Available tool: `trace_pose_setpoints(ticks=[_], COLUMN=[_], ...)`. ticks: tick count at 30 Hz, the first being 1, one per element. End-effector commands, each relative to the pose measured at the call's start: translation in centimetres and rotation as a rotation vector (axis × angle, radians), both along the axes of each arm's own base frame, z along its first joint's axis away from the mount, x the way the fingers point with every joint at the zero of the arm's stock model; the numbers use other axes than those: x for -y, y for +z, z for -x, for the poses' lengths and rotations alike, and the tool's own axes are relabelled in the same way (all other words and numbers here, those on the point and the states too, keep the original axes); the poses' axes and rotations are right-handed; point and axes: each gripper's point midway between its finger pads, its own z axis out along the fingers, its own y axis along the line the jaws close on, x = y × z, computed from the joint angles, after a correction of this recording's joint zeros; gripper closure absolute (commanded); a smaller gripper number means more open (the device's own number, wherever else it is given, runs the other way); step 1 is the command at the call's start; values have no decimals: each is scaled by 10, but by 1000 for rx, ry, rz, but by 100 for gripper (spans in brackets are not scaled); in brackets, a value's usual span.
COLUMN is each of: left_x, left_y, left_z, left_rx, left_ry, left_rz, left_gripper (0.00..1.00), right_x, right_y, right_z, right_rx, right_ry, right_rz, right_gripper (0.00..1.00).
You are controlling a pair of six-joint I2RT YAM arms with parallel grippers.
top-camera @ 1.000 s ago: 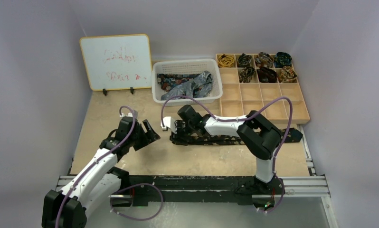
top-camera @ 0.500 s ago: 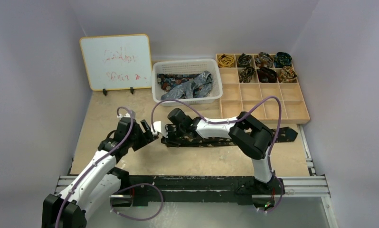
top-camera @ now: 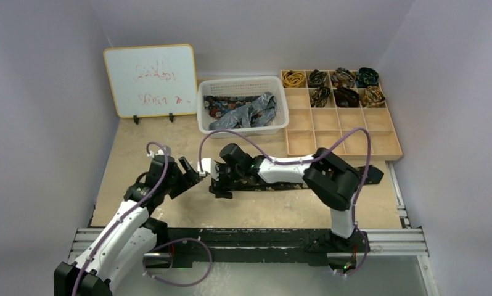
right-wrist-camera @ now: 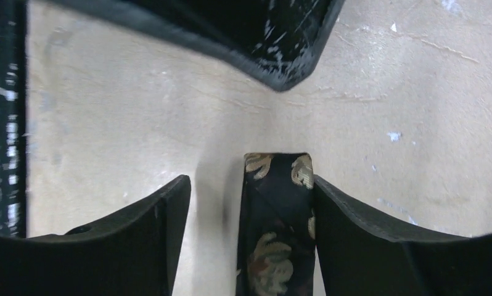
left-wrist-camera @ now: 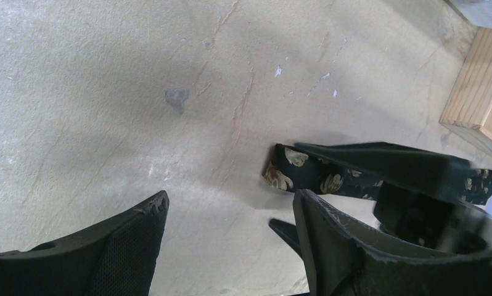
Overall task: Roll the ties
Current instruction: Roll the tie at the center of the board.
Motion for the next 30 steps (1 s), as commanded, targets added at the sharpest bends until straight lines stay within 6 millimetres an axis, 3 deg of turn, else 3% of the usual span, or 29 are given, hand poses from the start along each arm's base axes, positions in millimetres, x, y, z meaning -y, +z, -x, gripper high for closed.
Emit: trace_pose_setpoints(ticks=[1, 4, 7, 10, 12, 14, 16, 17, 20, 22, 25, 28, 30], left_x=[1, 5, 8, 13, 15, 20, 23, 24, 28, 32, 36, 38, 40], left_y=[6, 7, 10, 12, 11, 11, 10, 9, 9, 7, 2, -3, -5], left_z=[-7, -8, -11, -15, -17, -18, -18, -18, -18, -19, -18, -18, -18], left_rx=[28, 39, 60, 79, 85, 92, 89, 91, 98, 96, 85, 66, 64], left_ry=[11, -7, -29, -59, -76, -103, -122, -131, -162, -178, -204, -209, -220], left_rz=[7, 18, 27, 35, 37, 48, 53, 52, 61, 71, 83, 86, 91], left_gripper=[27, 27, 26, 25, 25, 25, 25, 25, 23, 23, 21, 20, 19], right_x=[-8, 6, 31, 58, 70, 86, 106, 114, 135, 138, 130, 124, 113], right_y=[73, 104, 118, 127, 120, 97, 83, 96, 139, 150, 150, 125, 105], right_z=[-13, -24, -41, -61, -67, -73, -81, -87, -78, -73, -63, -60, -54], right_rx=[33, 26, -18, -218, -351, -496, -536, -494, -517, -555, -616, -718, -786], right_ry=[-106, -221, -401, -656, -769, -912, -1081, -1122, -1166, -1177, -1133, -1173, -1146], right_rz=[-226, -339, -417, -500, -485, -393, -357, -427, -634, -676, -650, -603, -544], right_gripper=[26, 19, 5, 1, 1, 1, 1, 1, 1, 1, 1, 4, 17])
